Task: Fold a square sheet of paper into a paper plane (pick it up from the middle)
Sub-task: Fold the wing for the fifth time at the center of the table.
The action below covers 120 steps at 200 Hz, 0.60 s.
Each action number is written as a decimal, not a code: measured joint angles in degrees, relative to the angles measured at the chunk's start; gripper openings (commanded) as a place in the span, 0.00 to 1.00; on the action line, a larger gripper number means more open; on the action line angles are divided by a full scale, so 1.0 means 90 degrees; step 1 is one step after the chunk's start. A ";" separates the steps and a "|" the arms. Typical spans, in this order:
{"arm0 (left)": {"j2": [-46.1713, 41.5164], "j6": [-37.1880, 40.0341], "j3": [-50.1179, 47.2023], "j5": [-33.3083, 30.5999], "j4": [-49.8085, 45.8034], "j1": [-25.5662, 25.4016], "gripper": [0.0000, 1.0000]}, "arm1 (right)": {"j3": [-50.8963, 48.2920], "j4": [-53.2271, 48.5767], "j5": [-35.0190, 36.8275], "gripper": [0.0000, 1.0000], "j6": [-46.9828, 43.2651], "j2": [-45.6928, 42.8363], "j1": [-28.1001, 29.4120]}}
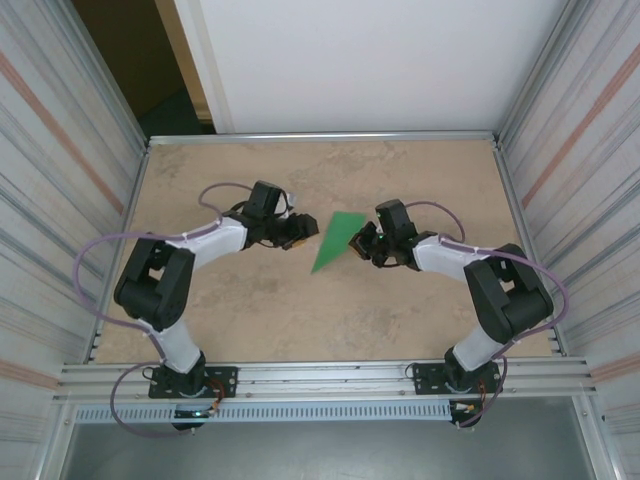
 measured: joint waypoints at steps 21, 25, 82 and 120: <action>-0.0177 0.0787 0.0000 -0.0340 0.0005 -0.0282 0.57 | 0.0068 -0.0087 -0.0049 0.04 0.0002 -0.0010 -0.0153; -0.0182 0.0959 0.0000 -0.0403 0.0010 -0.0352 0.58 | 0.0068 -0.0095 -0.0056 0.04 0.0005 -0.0010 -0.0180; -0.0185 0.3058 -0.0114 -0.1372 0.0253 -0.1314 0.61 | 0.0214 -0.0372 -0.0304 0.04 0.0012 -0.0015 -0.0461; -0.0182 0.4189 -0.0160 -0.1841 0.0673 -0.1649 0.61 | 0.0236 -0.0452 -0.0454 0.04 0.0039 -0.0073 -0.0520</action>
